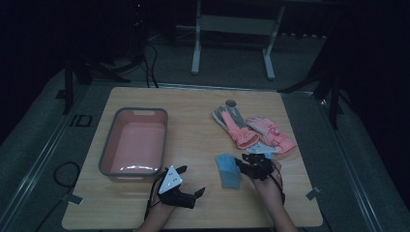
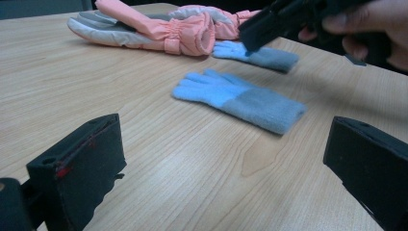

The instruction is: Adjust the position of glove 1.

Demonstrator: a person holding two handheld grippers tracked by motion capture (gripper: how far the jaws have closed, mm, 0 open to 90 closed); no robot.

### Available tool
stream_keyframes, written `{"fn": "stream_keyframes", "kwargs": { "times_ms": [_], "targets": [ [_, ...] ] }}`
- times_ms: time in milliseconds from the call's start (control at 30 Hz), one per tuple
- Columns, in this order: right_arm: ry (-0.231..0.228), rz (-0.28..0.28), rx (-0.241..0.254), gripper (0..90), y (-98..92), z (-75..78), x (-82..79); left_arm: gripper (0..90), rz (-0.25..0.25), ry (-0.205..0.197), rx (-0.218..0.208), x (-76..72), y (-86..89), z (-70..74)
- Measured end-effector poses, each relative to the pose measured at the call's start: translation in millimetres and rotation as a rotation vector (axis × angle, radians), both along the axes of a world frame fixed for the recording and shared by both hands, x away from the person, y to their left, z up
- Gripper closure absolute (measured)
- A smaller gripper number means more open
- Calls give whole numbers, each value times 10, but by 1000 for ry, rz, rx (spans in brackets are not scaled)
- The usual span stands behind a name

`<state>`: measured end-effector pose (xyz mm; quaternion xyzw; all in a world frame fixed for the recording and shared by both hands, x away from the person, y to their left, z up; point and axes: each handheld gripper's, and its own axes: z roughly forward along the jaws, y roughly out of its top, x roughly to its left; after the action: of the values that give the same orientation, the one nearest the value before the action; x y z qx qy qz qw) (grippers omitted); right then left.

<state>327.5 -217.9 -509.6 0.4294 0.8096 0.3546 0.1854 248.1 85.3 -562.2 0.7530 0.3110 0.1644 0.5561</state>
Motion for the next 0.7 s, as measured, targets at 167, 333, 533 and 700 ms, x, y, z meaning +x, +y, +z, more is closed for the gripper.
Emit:
{"fn": "stream_keyframes", "kwargs": {
  "times_ms": [167,333,533,700],
  "targets": [
    [-2,-24,18,649,-328,117,134,7,1,2,-1,1,1,0],
    [29,-32,40,654,-606,148,265,7,1,3,-4,3,3,-1],
    [54,-33,5,655,-781,38,392,8,2,6,-6,6,5,-1],
    [72,-27,-7,654,-840,-107,439,7,3,8,-7,8,7,-1]
  ]
}}
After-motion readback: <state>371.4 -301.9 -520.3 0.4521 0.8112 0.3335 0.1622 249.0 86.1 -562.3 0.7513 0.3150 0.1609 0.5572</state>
